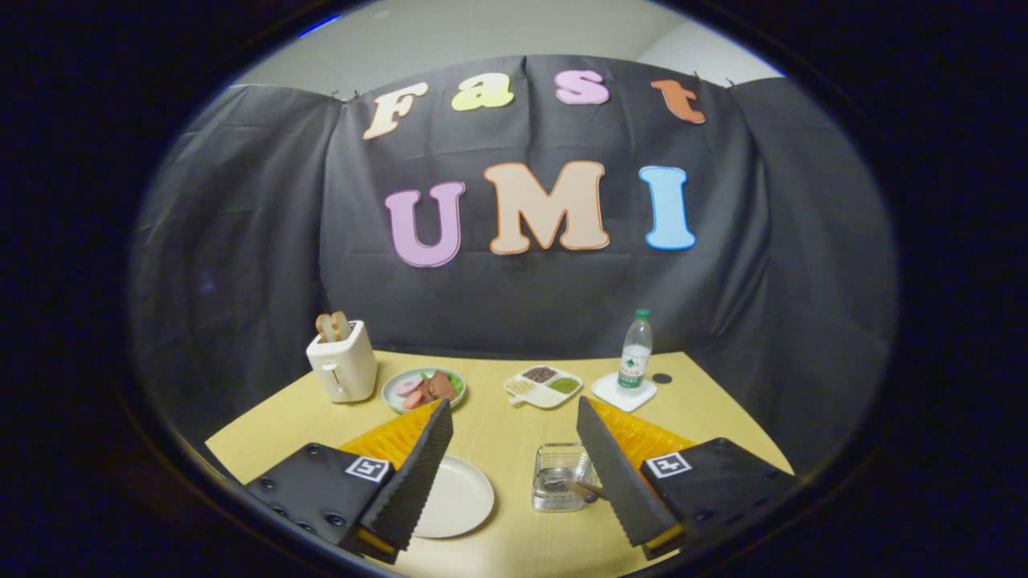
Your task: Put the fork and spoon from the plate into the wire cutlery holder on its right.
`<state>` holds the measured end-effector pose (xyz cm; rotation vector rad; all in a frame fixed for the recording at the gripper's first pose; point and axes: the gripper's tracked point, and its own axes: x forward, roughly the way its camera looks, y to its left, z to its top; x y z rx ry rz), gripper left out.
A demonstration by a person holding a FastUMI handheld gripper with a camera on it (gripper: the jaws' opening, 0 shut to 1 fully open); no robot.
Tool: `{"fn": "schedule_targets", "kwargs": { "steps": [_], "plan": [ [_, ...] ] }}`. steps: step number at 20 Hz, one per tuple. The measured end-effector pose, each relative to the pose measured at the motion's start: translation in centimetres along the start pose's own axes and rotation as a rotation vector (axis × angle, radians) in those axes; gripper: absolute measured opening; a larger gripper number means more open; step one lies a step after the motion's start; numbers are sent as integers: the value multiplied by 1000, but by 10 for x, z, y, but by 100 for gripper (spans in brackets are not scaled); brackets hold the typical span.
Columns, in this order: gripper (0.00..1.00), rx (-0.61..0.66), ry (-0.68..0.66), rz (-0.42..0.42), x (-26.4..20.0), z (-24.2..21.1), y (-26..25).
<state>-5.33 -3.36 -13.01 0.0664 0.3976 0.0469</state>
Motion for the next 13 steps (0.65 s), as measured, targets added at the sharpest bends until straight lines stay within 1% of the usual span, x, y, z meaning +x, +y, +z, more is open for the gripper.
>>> {"fn": "schedule_targets", "kwargs": {
  "steps": [2, 5, 13],
  "plan": [
    [99, -9, -35, -6, 0, 6, 4],
    [99, -12, -27, 15, 1, 6, 10],
    [99, -18, -36, 19, 4, 16, 7]
  ]
}}
